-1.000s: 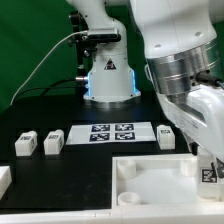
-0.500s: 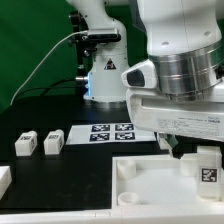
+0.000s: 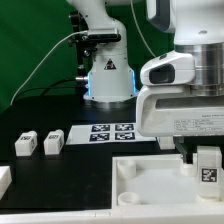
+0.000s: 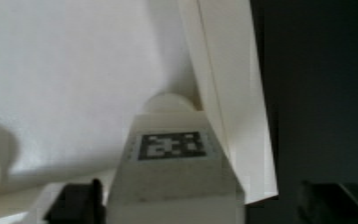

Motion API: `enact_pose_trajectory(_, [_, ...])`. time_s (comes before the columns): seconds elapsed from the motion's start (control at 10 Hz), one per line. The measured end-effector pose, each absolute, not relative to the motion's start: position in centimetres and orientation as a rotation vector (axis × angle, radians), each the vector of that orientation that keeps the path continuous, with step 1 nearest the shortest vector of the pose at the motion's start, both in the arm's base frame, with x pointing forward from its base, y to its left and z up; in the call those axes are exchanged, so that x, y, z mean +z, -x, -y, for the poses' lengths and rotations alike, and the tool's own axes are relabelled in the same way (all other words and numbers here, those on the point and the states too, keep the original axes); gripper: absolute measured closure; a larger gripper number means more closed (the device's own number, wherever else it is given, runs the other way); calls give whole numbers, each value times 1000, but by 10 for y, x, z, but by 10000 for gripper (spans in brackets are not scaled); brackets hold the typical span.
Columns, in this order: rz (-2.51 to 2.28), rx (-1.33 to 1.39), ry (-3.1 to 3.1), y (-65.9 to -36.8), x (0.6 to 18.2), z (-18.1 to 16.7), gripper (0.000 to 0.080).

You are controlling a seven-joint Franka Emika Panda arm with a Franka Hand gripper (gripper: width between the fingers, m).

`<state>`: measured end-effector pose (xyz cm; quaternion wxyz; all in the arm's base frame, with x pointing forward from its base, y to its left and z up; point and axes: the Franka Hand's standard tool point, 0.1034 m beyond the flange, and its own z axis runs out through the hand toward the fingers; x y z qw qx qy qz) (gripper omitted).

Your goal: Assemble one leg

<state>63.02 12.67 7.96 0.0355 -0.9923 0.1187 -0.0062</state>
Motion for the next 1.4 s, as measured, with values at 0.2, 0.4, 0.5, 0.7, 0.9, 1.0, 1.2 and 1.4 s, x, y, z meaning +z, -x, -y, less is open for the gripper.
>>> enact_pose_trajectory(0.2, [-365, -19, 3051, -630, 79, -126, 495])
enact_pose_trajectory(0.4, [-370, -17, 3052, -630, 78, -123, 496])
enact_pose_trajectory(0.5, [-372, -16, 3053, -630, 78, -122, 497])
enact_pose_trajectory(0.7, [-473, 21, 3041, -634, 77, -113, 497])
enact_pose_trajectory(0.9, [-711, 6, 2986, -635, 76, -116, 506])
enact_pose_trajectory(1.0, [-799, -15, 2958, -634, 76, -116, 506])
enact_pose_trajectory(1.2, [-931, -37, 2871, -635, 76, -112, 506])
enact_pose_trajectory(1.4, [-934, -27, 2838, -630, 77, -111, 506])
